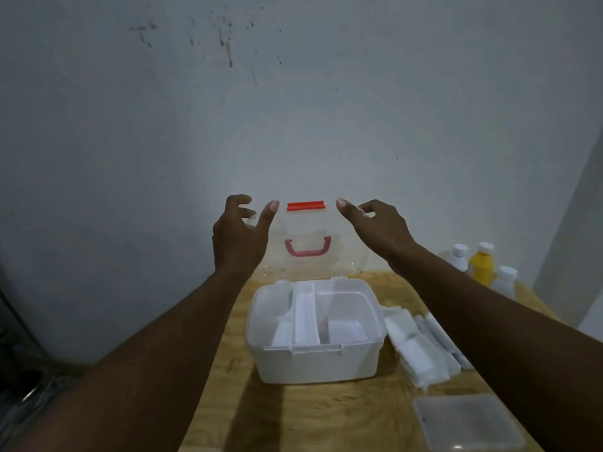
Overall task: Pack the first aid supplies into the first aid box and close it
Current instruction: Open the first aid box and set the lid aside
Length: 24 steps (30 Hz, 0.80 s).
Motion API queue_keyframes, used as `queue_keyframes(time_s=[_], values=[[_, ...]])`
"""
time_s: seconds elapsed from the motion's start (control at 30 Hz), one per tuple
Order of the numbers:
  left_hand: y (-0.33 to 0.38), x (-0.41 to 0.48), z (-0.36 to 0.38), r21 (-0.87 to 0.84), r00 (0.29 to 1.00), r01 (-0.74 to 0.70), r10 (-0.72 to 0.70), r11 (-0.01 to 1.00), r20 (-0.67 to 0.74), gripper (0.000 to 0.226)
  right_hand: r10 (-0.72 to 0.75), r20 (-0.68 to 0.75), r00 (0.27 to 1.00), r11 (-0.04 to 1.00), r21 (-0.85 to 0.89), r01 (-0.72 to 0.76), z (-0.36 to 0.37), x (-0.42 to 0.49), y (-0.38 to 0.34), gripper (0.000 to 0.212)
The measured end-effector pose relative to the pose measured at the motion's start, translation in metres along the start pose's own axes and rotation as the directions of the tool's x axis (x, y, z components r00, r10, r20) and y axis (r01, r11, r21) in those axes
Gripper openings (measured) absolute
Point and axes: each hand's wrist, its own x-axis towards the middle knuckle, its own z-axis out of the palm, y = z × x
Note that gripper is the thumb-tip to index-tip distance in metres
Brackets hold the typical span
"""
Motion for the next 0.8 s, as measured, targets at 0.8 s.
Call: queue_keyframes(time_s=[0.8], values=[[-0.082, -0.008, 0.047, -0.128, 0.686, 0.608, -0.437, 0.784, 0.581, 0.086, 0.318, 0.104, 0.942, 0.948, -0.041, -0.315, 0.049, 0.007, 0.075, 0.028]])
